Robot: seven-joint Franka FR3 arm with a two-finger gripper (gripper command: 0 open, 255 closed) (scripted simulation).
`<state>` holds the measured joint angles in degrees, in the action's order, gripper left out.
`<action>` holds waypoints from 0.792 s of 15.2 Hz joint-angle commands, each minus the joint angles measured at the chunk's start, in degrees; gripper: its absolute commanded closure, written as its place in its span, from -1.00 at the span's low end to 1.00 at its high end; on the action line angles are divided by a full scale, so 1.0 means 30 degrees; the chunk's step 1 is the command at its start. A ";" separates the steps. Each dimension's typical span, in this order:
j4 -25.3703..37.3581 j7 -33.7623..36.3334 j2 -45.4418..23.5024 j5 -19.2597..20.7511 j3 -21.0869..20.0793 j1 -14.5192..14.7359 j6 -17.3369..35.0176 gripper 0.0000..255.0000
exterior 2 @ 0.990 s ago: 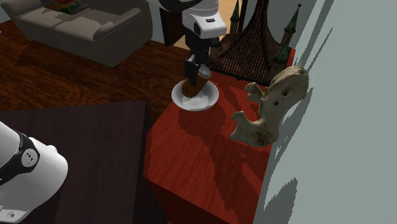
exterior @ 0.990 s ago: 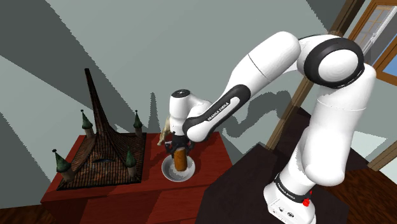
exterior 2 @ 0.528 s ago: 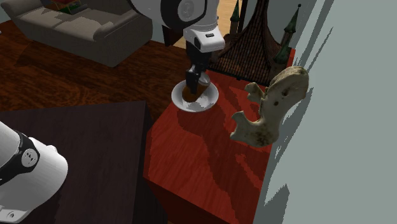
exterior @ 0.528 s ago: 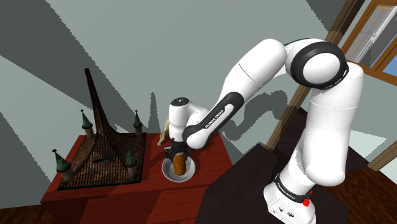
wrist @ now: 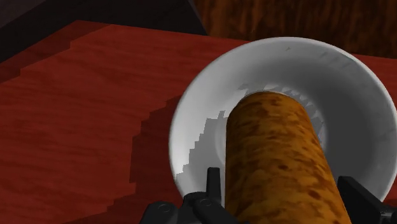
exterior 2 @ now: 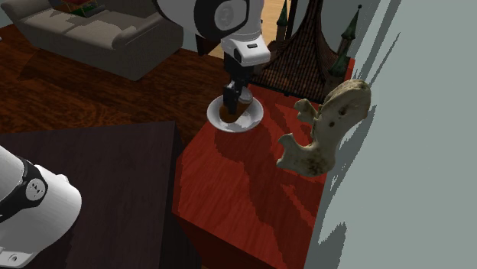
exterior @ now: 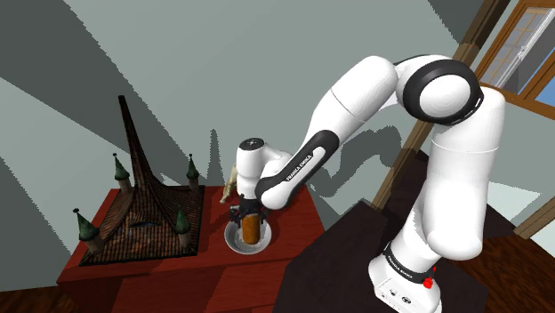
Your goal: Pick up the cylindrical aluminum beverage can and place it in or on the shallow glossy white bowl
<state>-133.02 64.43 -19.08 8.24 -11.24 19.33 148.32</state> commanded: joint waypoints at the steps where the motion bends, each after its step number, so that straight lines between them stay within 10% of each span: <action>1: -0.0035 -0.0005 -0.0040 -0.0010 -0.0022 0.0013 0.0008 -1.00; 12: 0.0120 -0.0629 0.2048 -0.0924 -0.0503 -0.0275 -0.2180 -1.00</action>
<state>-132.69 62.63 -13.14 5.58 -12.72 18.54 142.05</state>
